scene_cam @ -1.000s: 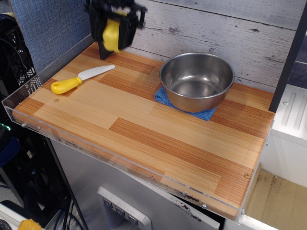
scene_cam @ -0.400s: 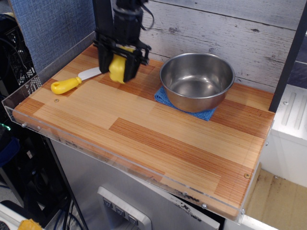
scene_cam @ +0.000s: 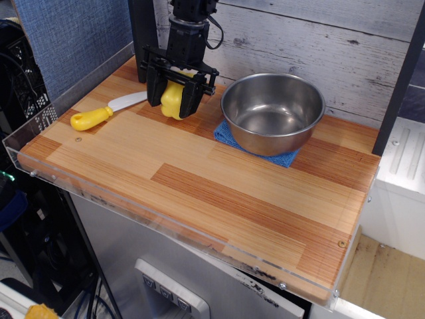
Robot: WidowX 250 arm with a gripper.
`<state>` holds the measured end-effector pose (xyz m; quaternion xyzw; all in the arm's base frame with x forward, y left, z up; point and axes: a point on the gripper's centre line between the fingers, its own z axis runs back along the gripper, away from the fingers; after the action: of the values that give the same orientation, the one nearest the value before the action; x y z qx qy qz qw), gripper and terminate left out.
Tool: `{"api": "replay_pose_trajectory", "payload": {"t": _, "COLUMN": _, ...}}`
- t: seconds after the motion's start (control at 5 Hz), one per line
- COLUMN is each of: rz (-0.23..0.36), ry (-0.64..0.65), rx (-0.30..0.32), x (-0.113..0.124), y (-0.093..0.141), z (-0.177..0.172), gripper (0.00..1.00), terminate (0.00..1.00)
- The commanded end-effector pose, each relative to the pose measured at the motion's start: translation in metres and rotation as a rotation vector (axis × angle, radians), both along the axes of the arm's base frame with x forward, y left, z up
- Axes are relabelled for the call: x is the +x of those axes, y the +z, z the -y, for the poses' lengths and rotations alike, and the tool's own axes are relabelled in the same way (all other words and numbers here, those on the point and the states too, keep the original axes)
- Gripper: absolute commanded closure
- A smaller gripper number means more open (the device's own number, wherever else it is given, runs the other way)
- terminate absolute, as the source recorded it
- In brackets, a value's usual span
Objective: Move the yellow capsicum to the left side of pot in the table.
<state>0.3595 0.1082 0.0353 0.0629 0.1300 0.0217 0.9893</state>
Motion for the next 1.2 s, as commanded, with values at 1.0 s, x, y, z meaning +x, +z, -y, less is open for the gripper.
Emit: {"api": "replay_pose_trajectory", "payload": {"t": 1.0, "rz": 0.456, "ry": -0.073, "rx": -0.02, "x": -0.051, "y": 0.2, "z": 0.041, "gripper": 0.0, "terminate": 0.0}}
